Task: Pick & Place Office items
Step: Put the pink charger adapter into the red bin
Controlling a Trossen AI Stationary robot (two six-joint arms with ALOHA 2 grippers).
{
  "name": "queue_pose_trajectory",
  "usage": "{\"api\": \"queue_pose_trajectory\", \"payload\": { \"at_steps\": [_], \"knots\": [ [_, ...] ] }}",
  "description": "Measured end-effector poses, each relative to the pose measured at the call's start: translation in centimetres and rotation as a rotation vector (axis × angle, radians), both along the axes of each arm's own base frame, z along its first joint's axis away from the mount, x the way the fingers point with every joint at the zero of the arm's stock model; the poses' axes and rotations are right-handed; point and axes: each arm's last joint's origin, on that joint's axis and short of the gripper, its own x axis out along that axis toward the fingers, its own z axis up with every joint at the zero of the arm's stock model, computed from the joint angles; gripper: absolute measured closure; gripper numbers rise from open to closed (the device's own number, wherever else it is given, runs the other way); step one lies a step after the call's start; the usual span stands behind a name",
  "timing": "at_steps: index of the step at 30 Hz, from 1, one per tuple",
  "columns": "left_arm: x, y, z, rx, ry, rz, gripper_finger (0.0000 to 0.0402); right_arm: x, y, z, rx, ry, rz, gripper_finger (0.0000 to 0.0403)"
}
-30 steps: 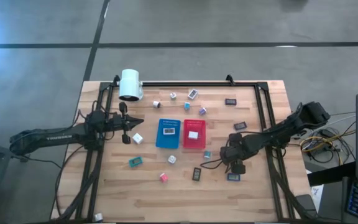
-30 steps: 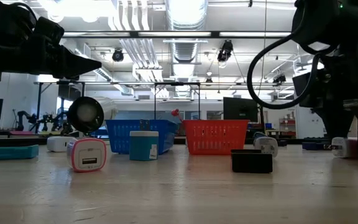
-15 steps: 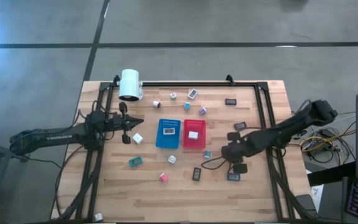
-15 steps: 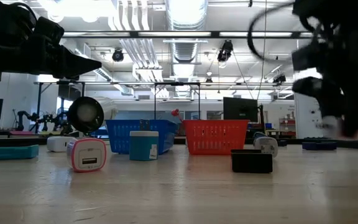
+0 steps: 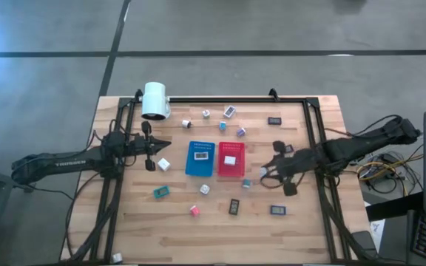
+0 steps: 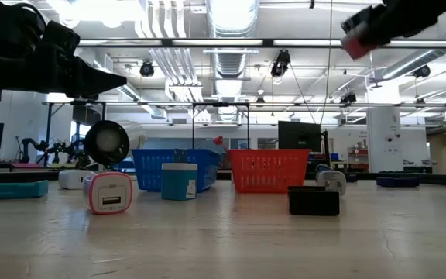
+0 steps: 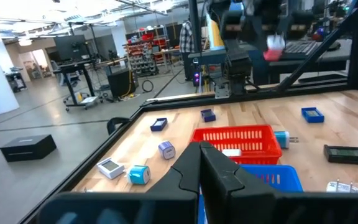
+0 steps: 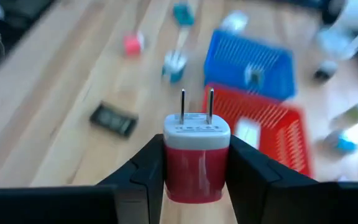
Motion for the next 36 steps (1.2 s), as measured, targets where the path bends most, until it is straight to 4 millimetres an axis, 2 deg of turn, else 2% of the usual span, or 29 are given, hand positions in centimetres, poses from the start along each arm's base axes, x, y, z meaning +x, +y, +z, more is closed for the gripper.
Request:
{"api": "queue_pose_trajectory", "payload": {
  "at_steps": [7,13,17,22,27,31,36],
  "knots": [
    [0.0,0.1,0.0,0.004,0.0,0.042,0.0394,-2.3,-2.4,2.2,-0.015,-0.201,-0.064,0.0282],
    [0.0,0.1,0.0,0.008,0.001,0.042,0.0394,-3.8,-3.3,2.5,-0.039,-0.407,-0.05,0.0282],
    [0.0,0.1,0.0,0.008,0.001,0.042,0.0394,-4.2,-3.6,1.3,-0.062,-0.522,-0.06,0.0282],
    [0.0,0.1,0.0,0.008,0.001,0.042,0.0394,-4.2,-3.6,-1.5,-0.048,-0.661,-0.065,0.0282],
    [0.0,0.1,0.0,0.009,0.001,0.042,0.0394,-4.3,-3.7,-3.4,-0.037,-0.713,-0.077,0.0281],
    [0.0,0.1,0.0,0.016,0.002,0.043,0.0394,-4.3,-3.7,-4.1,-0.01,-0.699,-0.083,0.028],
    [0.0,0.1,0.0,0.02,0.003,0.045,0.0394,-4.3,-3.8,-3.9,-0.025,-0.712,-0.144,0.028]
  ]
}}
